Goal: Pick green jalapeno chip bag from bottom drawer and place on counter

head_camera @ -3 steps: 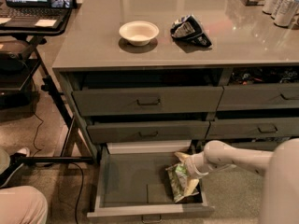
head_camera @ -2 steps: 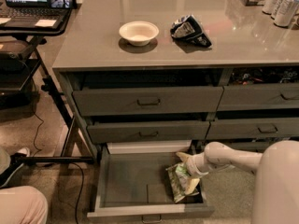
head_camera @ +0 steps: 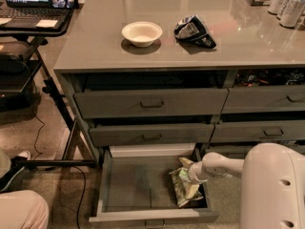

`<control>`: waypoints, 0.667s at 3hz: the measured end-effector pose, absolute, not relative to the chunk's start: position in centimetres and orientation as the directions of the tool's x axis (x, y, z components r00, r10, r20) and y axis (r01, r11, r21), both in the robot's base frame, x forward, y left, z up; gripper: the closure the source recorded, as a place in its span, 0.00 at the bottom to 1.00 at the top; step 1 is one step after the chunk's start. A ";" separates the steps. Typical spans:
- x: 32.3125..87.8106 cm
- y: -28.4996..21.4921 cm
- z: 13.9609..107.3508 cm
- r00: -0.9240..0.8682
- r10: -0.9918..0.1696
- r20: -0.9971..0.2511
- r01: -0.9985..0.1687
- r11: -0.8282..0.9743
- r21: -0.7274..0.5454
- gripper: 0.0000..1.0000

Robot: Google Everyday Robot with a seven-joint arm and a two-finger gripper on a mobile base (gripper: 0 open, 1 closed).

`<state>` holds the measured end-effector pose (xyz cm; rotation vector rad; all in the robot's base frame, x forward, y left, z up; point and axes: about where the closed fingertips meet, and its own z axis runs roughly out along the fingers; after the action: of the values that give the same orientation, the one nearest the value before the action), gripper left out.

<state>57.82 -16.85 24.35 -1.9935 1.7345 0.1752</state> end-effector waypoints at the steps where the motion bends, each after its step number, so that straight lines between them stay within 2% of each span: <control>1: 57.9 -16.9 23.9 0.178 -0.894 -0.412 -0.960 -0.066 -0.272 0.00; 2: 58.5 -17.0 22.1 0.163 -0.905 -0.392 -0.963 -0.059 -0.264 0.00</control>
Offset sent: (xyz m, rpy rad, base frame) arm 0.0175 -0.0050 -0.0417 -0.0509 0.0103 -0.0399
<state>58.47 -16.97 22.08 -1.9889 1.7662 0.1665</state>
